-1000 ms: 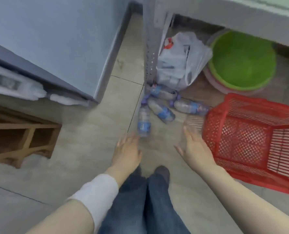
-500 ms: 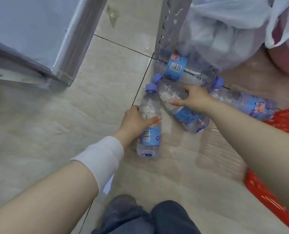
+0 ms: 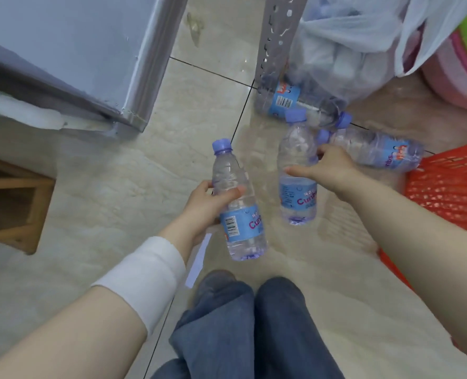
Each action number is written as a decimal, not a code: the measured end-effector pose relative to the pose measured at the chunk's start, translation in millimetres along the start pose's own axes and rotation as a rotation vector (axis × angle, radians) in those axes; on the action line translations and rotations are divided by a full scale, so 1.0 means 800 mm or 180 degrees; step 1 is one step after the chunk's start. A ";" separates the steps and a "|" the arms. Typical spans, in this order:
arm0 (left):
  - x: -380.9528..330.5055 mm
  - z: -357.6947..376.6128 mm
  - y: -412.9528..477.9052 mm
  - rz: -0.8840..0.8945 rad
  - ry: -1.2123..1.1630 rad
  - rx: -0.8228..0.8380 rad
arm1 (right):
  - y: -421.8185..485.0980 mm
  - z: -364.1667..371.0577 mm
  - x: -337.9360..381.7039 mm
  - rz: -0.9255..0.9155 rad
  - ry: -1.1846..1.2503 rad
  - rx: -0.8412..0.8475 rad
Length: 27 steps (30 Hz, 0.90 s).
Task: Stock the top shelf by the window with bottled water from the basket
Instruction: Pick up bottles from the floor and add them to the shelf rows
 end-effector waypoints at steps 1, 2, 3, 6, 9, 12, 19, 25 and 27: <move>0.002 -0.002 -0.023 -0.0029 -0.0031 0.0008 | -0.022 -0.006 0.007 0.0024 0.0199 -0.0102; 0.004 -0.003 -0.048 -0.0046 -0.0060 0.0012 | -0.044 -0.014 0.016 0.0028 0.0349 -0.0219; 0.003 -0.003 -0.075 -0.0057 -0.0087 0.0021 | -0.067 -0.024 0.027 0.0016 0.0444 -0.0333; -0.001 0.000 -0.165 -0.0057 -0.0128 0.0116 | -0.138 -0.062 0.063 0.0032 0.0616 -0.0604; -0.014 0.010 -0.266 0.0012 -0.0125 0.0348 | -0.211 -0.110 0.106 0.0030 0.0770 -0.0753; -0.028 0.019 -0.366 0.0092 -0.0144 0.0563 | -0.287 -0.165 0.156 -0.0076 0.0849 -0.0909; -0.058 0.039 -0.566 0.0619 0.0025 0.1035 | -0.457 -0.289 0.253 -0.0325 0.1178 -0.1225; -0.052 0.054 -0.695 0.1006 0.0107 0.1535 | -0.584 -0.352 0.293 -0.0518 0.1481 -0.1728; -0.042 0.060 -0.729 0.1036 0.0204 0.1542 | -0.622 -0.363 0.300 -0.0544 0.1638 -0.1816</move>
Point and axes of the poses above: each hand's wrist, its own y-axis towards the middle knuckle, its own z-axis out of the palm, x = y × z, the point moved 7 cm from there along y, towards the middle knuckle, and after that the axes turned 12 degrees about -z, right-handed, at the moved point
